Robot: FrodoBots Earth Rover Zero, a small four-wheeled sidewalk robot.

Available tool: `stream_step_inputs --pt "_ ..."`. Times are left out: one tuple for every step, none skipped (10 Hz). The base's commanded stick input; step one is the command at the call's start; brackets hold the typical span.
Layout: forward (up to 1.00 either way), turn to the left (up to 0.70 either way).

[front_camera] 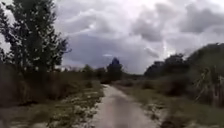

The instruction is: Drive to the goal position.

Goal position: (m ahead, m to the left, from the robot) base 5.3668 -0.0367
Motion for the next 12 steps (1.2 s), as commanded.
stream_step_inputs --pt "0.85 0.0" --pt "0.85 0.0" --pt "0.85 0.0" --pt "0.85 0.0" --pt "0.85 0.0" --pt "0.85 0.0" --pt "0.85 0.0" --pt "0.85 0.0" --pt "0.85 0.0" --pt "0.85 0.0" --pt "0.85 0.0" --pt "0.85 0.0"
